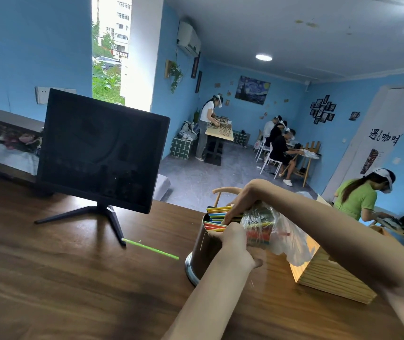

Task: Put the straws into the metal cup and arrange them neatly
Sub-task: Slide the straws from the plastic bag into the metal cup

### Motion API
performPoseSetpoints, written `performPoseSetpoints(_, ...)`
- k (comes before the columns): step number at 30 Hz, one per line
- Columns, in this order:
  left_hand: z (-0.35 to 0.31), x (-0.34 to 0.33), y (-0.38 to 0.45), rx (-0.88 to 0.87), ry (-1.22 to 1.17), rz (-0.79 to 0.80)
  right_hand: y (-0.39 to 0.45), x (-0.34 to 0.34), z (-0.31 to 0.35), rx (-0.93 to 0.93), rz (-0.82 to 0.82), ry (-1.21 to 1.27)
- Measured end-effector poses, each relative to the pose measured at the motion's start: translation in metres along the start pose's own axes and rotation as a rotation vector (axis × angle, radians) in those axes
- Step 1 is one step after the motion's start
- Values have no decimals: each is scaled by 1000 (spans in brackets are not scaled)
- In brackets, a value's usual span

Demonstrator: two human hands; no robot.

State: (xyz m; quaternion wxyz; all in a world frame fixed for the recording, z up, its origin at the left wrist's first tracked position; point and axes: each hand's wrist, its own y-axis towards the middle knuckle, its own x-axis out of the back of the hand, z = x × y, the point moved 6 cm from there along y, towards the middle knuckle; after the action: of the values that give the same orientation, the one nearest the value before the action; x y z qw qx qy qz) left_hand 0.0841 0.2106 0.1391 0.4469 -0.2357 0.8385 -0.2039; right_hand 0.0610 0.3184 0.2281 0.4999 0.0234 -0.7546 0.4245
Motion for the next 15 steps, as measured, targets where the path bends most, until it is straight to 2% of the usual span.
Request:
performPoseSetpoints(3,8,13,-21,4,14,26,7,0,-4,-7,-4,11)
performPoseSetpoints(6,0,38,-23,-125,4,-84,7,0,-5,-12,-20,44)
performPoseSetpoints(8,-15,58,-21,-309,74,-228,9,0,-6,-4,-32,57)
performPoseSetpoints(10,-47,65,-20,-580,221,-300,9,1,-7,14,-44,28)
performPoseSetpoints(13,-92,51,-17,-1028,609,-299,1,0,-7,6,-38,-43)
performPoseSetpoints(15,-103,37,1,-1130,867,-260,1,1,-8,-3,-43,-79)
